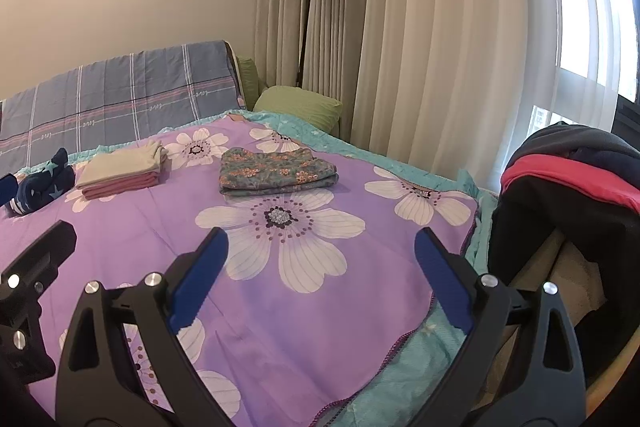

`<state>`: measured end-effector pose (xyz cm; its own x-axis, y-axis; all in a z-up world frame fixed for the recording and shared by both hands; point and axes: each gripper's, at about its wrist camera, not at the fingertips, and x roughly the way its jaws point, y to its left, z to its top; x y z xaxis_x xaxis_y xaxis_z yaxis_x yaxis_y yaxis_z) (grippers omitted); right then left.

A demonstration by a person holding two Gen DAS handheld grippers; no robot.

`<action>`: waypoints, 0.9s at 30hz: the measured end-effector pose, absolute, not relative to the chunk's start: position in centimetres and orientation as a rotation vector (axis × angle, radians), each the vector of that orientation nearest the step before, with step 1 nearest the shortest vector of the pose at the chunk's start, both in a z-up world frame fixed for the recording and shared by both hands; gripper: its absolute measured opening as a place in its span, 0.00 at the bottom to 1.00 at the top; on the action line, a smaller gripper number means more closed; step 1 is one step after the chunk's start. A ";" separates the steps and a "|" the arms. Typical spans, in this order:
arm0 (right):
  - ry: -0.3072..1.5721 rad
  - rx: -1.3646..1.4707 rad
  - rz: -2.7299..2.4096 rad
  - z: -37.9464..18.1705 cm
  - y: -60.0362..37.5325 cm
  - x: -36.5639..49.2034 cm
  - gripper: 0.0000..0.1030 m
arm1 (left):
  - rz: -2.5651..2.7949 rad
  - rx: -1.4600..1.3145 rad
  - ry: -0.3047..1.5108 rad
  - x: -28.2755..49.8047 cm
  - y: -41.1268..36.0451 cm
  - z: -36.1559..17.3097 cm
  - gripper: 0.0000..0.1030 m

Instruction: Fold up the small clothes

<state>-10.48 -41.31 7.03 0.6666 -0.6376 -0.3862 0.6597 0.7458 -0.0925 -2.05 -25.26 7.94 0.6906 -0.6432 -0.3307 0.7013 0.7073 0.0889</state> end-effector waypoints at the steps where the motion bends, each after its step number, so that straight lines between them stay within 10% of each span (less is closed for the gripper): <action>1: 0.415 0.057 -0.732 7.0 -41.2 -10.5 0.93 | -0.764 0.229 0.312 -1.9 -25.4 7.8 0.99; 27: 0.417 0.044 -0.736 6.7 -41.2 -10.2 0.93 | -0.832 0.241 0.345 -1.8 -25.8 7.2 0.99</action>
<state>-10.25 -41.23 6.70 0.6634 -0.6422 -0.3839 0.6595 0.7443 -0.1053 -1.79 -25.82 7.22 0.6227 -0.6783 -0.3900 0.7555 0.6510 0.0741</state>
